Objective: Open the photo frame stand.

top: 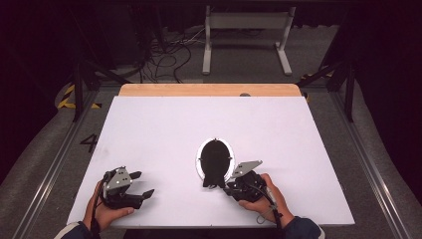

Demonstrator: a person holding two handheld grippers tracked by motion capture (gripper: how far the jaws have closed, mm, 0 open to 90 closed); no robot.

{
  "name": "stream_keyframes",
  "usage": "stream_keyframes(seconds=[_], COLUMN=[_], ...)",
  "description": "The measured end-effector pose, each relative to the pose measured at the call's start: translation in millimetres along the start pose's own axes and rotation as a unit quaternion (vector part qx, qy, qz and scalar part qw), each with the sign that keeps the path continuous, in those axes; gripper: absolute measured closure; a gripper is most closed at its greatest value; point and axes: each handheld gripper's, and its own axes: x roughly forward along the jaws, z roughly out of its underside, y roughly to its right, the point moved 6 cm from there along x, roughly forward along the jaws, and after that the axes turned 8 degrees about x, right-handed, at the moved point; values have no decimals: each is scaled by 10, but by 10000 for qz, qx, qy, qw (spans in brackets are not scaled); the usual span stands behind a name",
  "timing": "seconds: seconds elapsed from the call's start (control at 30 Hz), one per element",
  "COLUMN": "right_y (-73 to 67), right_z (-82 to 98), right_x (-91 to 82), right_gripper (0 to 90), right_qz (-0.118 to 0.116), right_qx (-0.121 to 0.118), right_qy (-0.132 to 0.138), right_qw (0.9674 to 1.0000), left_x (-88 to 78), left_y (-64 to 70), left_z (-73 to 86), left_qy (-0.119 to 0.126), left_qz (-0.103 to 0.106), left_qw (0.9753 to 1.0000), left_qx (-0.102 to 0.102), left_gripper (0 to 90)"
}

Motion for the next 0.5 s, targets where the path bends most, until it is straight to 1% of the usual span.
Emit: stream_keyframes(seconds=[0.13, 0.2, 0.3, 0.33, 0.4, 0.5], right_y=[-8, 0, 3, 9, 14, 32], right_z=[-25, -28, -27, -26, -25, -22], right_x=[18, 19, 19, 19, 19, 25], right_gripper=[728, 724, 722, 718, 717, 701], right_qz=[36, -20, -51, -98, -121, -255], right_qx=[-29, 45, 72, 129, 168, 375], right_qy=[-48, -54, -44, -4, 28, 179], right_qw=[10000, 10000, 10000, 9999, 9998, 9988], left_x=[4, 22, 42, 51, 52, 54], left_y=[15, 16, 29, 30, 30, 22], left_z=[2, 0, 1, -3, -4, -4], left_qy=[-13, -33, -71, -86, -93, -91], left_qz=[16, 54, 85, 97, 87, 92], left_qw=[10000, 10000, 9999, 9999, 9999, 9999], left_qx=[-31, 11, -6, 44, 37, 41], left_gripper=[228, 227, 225, 224, 224, 222])
